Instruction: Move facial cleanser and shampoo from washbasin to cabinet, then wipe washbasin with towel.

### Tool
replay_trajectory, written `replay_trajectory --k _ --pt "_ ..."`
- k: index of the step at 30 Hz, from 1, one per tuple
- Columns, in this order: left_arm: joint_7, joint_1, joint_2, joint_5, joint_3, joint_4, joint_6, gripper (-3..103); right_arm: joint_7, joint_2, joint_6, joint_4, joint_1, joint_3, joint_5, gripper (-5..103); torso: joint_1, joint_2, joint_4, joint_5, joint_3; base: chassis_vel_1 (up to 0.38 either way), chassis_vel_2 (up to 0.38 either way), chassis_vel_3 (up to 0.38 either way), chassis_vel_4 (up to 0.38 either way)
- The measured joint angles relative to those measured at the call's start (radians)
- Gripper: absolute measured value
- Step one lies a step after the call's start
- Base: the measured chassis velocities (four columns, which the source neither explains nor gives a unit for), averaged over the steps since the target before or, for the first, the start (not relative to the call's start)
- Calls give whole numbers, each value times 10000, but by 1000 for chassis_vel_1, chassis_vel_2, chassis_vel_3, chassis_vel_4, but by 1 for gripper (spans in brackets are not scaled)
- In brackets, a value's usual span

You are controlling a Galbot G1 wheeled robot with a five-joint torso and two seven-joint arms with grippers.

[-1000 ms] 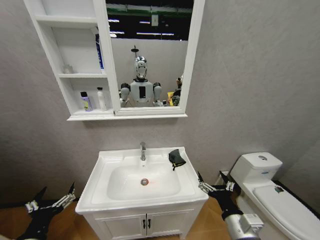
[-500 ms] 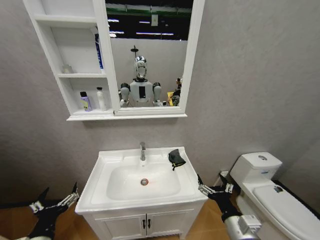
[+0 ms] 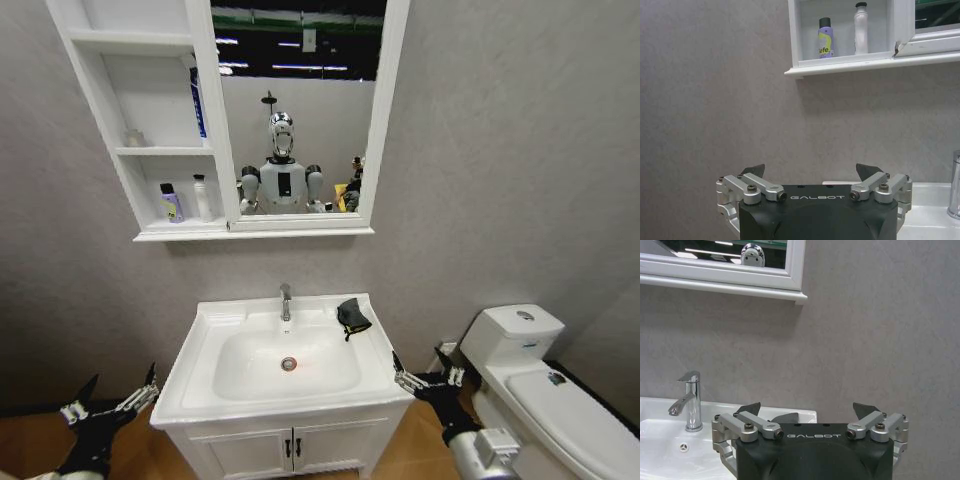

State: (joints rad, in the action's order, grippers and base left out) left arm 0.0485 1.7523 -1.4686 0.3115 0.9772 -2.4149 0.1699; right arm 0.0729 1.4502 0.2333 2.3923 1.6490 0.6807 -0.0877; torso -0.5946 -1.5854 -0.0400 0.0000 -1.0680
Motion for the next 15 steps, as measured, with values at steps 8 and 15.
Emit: replay_trajectory --k 8,15 --pt "3 -5 5 8 -5 4 6 100 27 5 2 -43 9 -70 9 100 0 0 0 0 0 0 0 0 0" --pt "8 -7 10 14 -6 6 9 100 186 -7 -22 -84 6 -72 -6 100 0 0 0 0 1 0 0 0 0"
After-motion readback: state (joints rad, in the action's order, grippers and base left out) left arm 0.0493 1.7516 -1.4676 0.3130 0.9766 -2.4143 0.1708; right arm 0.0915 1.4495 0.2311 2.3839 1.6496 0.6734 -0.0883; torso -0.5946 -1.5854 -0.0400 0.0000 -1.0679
